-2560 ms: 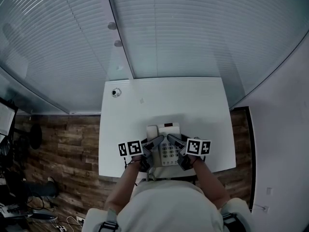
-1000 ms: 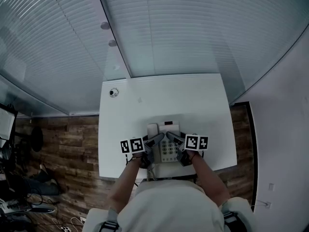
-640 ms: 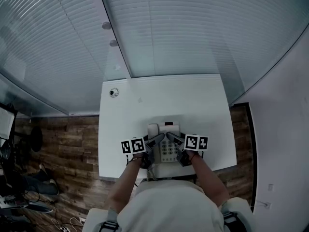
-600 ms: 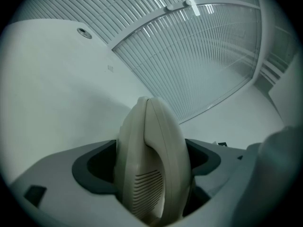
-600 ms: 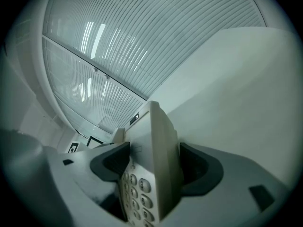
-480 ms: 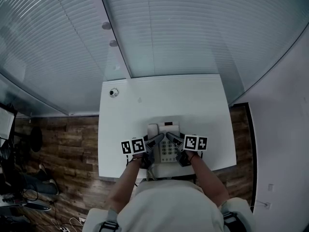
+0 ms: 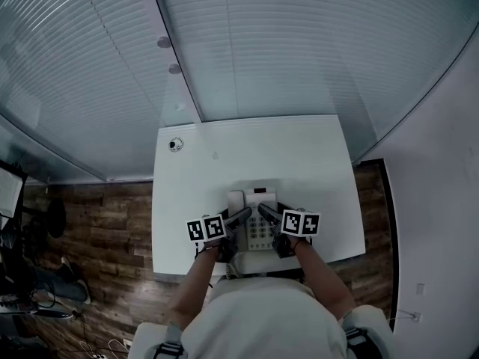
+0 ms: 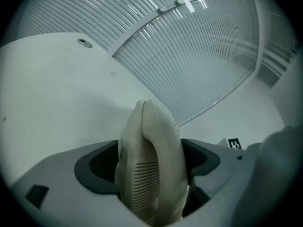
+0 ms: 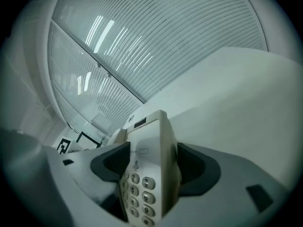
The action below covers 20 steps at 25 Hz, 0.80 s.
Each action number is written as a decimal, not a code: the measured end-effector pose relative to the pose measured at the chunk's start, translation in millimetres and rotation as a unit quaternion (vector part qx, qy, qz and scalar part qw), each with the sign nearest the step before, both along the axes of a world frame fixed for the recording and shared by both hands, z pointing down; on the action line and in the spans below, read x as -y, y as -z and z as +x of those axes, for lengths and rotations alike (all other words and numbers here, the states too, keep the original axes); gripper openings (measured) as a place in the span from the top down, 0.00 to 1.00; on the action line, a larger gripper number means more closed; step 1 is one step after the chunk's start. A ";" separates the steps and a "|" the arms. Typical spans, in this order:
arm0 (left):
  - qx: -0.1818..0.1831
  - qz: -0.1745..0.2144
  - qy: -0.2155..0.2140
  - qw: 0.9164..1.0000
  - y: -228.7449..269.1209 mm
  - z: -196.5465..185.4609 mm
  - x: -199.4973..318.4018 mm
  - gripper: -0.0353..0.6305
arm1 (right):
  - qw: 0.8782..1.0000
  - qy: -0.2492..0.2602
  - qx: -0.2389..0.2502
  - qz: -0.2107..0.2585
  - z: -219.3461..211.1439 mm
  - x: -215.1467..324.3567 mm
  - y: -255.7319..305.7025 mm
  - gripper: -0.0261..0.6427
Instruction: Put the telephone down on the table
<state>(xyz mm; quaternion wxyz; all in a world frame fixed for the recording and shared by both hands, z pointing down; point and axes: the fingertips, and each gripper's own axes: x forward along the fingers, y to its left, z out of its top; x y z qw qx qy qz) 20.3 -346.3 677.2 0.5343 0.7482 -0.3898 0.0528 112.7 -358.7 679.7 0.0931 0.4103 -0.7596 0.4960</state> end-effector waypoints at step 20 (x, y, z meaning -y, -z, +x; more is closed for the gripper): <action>0.034 0.080 0.026 0.996 47.9 -7.8 -38.7 0.31 | 0.995 -0.047 -0.020 0.085 25.6 -28.8 45.1 0.66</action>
